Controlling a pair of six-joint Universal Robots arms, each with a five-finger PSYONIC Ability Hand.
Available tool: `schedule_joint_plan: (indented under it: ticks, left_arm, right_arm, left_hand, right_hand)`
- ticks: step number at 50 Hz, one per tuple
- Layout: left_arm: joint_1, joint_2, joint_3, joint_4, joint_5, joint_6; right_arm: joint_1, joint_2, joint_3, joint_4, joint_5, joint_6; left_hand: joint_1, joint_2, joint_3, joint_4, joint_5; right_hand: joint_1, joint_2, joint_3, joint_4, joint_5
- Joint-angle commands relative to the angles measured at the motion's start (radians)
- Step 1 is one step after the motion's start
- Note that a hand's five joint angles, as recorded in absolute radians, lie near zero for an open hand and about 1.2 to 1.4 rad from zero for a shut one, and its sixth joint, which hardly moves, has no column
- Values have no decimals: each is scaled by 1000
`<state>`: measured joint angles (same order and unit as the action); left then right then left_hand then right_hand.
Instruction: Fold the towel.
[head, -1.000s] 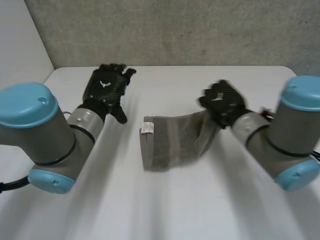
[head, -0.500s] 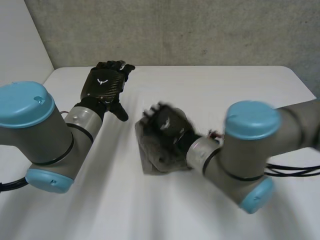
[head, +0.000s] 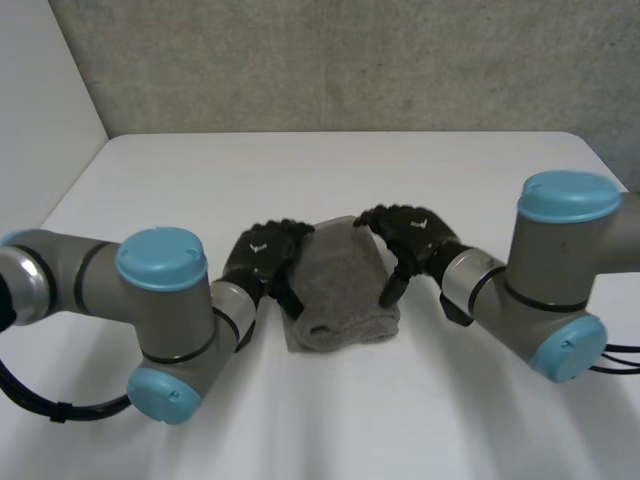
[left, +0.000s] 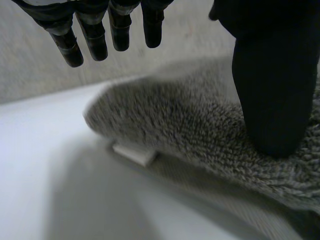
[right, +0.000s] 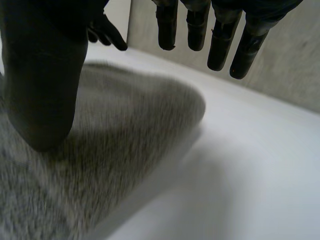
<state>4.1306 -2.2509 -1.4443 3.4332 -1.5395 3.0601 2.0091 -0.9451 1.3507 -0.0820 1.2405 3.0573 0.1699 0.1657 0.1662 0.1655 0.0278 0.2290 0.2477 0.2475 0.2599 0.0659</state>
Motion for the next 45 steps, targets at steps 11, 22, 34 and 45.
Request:
schedule_joint_plan:
  ticks: [11,22,34,45]
  left_arm:
    - [-1,210,27,-60,-99,134]
    - [92,556,51,-179,-105,126]
    - [158,614,111,-356,-103,123]
    - [158,599,121,-391,-100,123]
  right_arm:
    - [7,-176,-31,42,157,-112]
    - [0,-472,-41,74,280,-101]
    - [2,-497,-104,203,367,-94]
    - [-24,-491,-105,205,372,-92]
  left_hand:
    - [5,10,9,10,-27]
    - [5,9,8,9,-28]
    - [5,9,8,9,-28]
    - [5,9,8,9,-28]
  right_hand:
    - [-54,-73,-73,-85,-66]
    - [-54,-73,-73,-85,-66]
    - [-54,-73,-73,-85,-66]
    - [-54,-73,-73,-85,-66]
